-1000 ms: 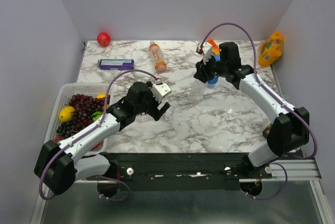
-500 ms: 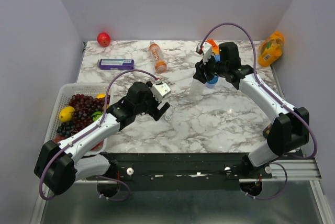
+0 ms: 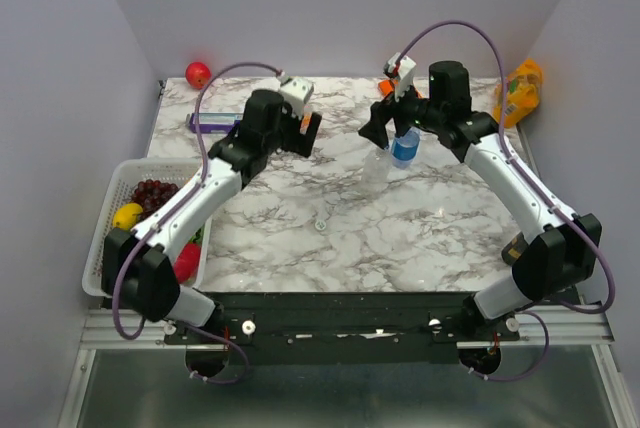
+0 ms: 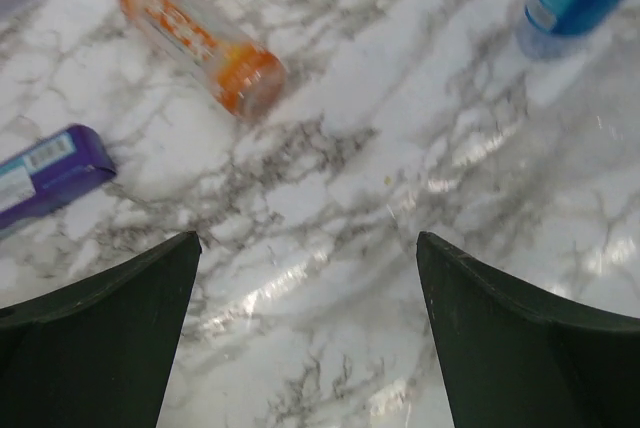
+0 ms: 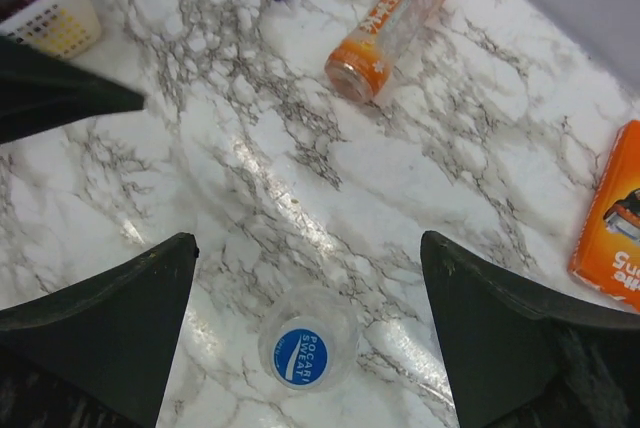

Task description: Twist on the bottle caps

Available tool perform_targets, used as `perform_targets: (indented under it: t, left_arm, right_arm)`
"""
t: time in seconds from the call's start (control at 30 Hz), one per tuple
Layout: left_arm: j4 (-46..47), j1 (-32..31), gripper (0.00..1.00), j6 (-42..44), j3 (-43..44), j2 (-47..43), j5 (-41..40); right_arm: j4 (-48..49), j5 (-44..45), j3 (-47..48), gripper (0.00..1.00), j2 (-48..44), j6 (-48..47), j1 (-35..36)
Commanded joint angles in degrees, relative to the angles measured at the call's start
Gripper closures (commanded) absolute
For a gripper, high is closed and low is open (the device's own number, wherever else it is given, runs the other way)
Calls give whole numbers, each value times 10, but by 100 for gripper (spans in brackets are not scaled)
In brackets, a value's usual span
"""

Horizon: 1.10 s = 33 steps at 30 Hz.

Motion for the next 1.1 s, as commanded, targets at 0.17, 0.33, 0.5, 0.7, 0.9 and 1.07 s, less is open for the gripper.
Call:
perform_targets:
  t: [0.17,0.33,0.5,0.7,0.9,1.07]
  left_arm:
    - [-137,53,2,-126,448,361,-140]
    - [-137,77,4,-129,565,472,-144]
    - [-129,91,4,-142,597,533,-143]
    - [-136,99,4,-164,618,587,-99]
    - [-129,101,5,-189,628,628,-75]
    - [-127,101,7,-216,628,645,-48]
  right_arm:
    - [1,-19,36,0,-45,62,-3]
    - [-4,-24,9,0,-69,70,-4]
    - [-11,-21,-21,0,-90,75,-3]
    - [-11,-24,-36,0,-97,82,-3]
    - [-12,-22,-32,0,-98,83,-3]
    - [-16,-21,-30,0,-96,83,-3]
